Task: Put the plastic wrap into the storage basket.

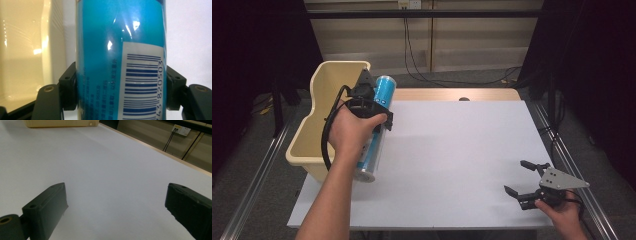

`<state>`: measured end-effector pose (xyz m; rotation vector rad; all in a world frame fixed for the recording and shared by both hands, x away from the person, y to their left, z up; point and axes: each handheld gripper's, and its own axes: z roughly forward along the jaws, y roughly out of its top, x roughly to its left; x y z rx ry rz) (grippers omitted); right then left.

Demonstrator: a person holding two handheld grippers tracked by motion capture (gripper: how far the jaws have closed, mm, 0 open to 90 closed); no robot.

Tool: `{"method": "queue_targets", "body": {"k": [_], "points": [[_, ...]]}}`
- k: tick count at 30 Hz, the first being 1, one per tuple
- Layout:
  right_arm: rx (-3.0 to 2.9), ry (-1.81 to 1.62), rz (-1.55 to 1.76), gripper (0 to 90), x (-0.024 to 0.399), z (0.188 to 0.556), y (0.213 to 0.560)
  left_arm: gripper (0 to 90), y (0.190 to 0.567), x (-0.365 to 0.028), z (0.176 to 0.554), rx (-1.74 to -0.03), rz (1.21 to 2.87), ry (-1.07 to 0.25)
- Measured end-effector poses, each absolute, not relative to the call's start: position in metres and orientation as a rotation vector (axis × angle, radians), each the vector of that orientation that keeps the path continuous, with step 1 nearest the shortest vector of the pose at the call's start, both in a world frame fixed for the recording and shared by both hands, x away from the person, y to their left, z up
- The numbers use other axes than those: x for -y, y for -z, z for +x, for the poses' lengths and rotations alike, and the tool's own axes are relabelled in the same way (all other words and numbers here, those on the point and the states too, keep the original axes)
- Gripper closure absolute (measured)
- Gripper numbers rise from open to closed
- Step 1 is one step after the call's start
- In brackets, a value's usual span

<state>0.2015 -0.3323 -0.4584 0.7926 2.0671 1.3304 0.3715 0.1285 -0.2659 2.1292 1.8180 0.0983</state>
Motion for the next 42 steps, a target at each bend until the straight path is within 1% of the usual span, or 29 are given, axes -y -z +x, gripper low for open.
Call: {"method": "queue_targets", "body": {"k": [15, 32, 42], "points": [[-2.045, -1.398, 0.822, 2.8, 0.331, 0.202, 0.459, 32.1, 0.256, -0.155, 0.369, -1.855, 2.077, -0.136], [-2.007, -1.447, 0.877, 1.7, 0.334, 0.204, 0.460, 32.1, 0.253, -0.183, 0.369, -1.882, 2.050, -0.172], [-2.006, -1.460, 0.880, 1.7, 0.335, 0.204, 0.460, 32.1, 0.252, -0.200, 0.368, -1.927, 2.023, -0.213]]}}
